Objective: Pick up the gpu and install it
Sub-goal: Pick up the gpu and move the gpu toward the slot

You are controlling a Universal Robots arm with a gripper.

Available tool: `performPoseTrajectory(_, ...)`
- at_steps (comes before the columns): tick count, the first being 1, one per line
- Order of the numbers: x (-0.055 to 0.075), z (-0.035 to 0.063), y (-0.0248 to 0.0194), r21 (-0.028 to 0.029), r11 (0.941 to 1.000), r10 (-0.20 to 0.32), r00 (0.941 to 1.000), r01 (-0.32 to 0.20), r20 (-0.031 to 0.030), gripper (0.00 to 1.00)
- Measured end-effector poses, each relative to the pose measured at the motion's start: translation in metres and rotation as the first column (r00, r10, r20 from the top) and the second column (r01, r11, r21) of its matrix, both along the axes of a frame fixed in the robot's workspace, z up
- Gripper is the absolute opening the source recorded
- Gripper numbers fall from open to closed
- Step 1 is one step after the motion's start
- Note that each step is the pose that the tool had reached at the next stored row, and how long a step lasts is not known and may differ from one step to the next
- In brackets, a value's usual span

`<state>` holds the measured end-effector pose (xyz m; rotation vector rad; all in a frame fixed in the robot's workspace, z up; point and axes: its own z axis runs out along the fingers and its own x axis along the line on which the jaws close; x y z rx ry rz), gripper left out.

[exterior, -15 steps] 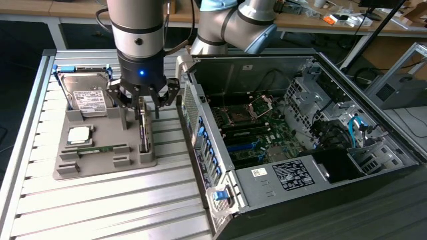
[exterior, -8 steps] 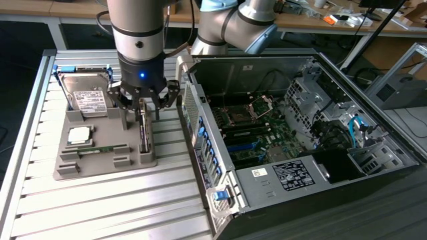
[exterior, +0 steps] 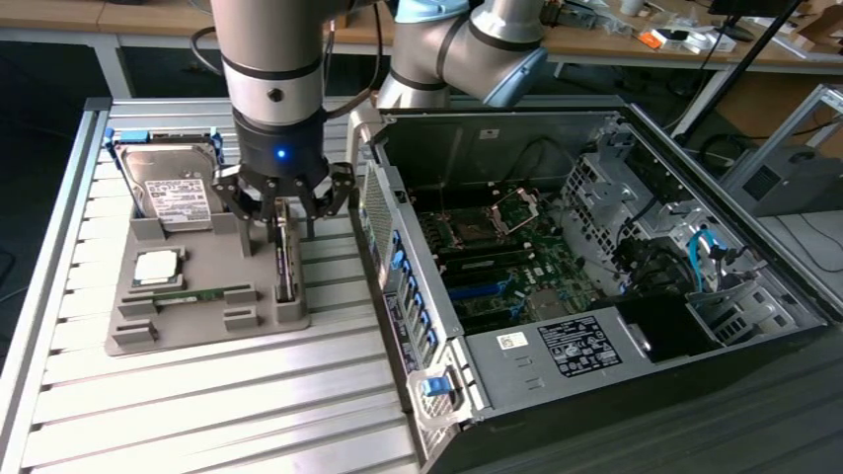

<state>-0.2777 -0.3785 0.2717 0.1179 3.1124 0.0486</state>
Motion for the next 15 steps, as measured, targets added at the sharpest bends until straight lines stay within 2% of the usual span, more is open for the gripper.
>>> performPoseTrajectory(5,-0.001,-0.0024,0.0028,-0.0003,1.0000,0.000,1.0000,0.000,0.0000,0.48)
performPoseTrajectory(7,-0.002,-0.0040,0.0075,-0.0003,1.0000,0.000,1.0000,0.000,0.0000,0.48)
performPoseTrajectory(9,-0.002,-0.0053,0.0103,-0.0003,1.0000,0.000,1.0000,0.000,0.0001,0.48)
performPoseTrajectory(15,-0.007,-0.0097,0.0140,-0.0008,1.0000,0.000,1.0000,0.000,0.0000,0.48)
